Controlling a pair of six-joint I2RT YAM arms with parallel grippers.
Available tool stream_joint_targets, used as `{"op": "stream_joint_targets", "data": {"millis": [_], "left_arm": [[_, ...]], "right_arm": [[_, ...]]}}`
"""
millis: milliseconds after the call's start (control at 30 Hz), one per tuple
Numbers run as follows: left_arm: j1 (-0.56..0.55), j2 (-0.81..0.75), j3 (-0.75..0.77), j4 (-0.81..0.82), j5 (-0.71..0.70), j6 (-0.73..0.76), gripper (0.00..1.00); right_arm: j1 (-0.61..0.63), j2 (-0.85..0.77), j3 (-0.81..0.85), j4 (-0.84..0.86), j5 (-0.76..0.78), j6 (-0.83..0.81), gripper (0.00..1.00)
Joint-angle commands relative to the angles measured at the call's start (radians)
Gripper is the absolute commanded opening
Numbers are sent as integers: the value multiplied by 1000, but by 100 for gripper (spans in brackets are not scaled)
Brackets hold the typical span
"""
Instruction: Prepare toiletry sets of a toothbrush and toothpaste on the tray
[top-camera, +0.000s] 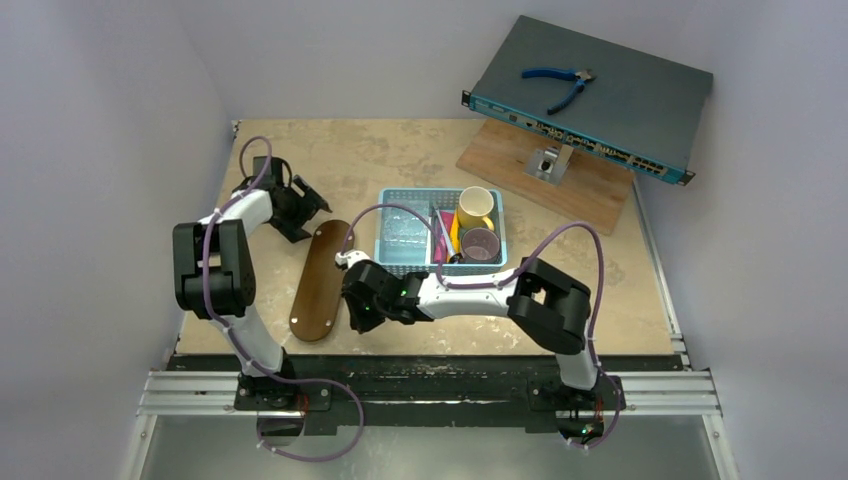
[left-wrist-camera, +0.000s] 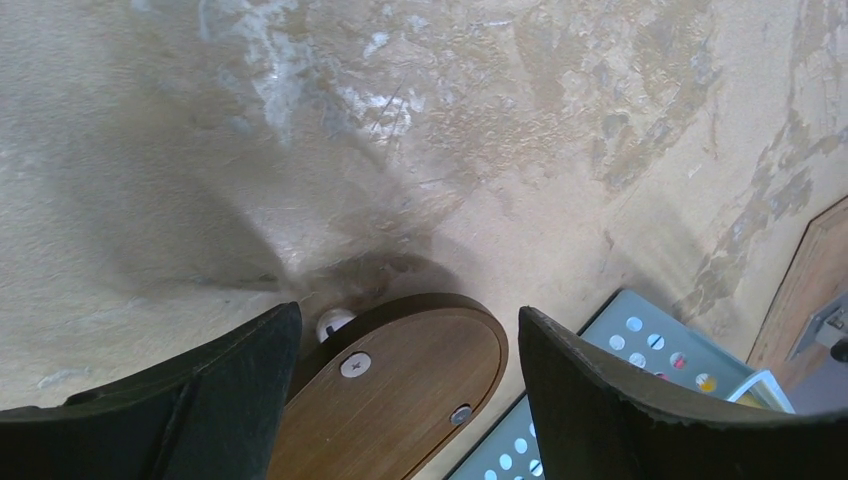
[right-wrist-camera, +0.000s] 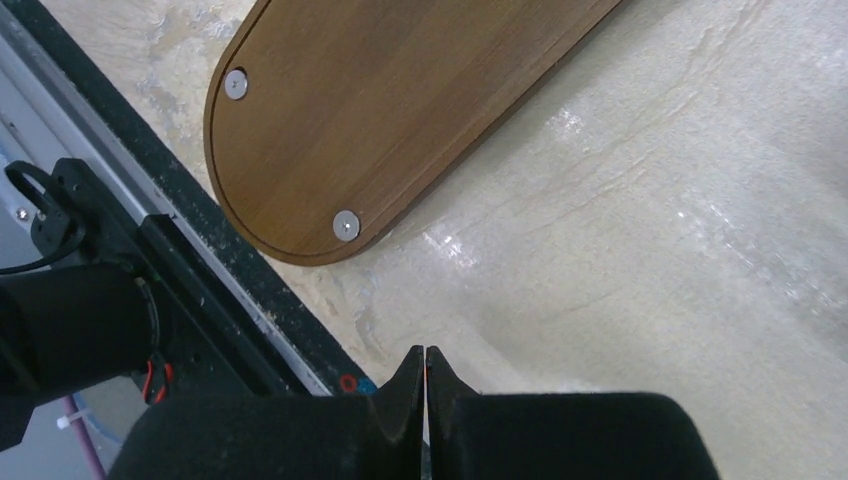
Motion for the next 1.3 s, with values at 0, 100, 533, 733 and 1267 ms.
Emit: {"op": "stream_joint_targets", "data": {"millis": [0,100,533,733,1267], "left_arm": [[7,16,36,68,67,27,78],[5,20,31,90,95,28,77],[-50,11,-22,155,173,7,76],[-60,-26,-50,126,184,19,75],[-58,-67,-33,-46,201,113,75]], "right_arm": [[6,35,68,31,7,26,0],[6,56,79,39,10,31,0],[6,177,194,56,-6,45,0],[7,219,233,107,-6,23,0],[7,403,409,304,-35,-75,0]]}}
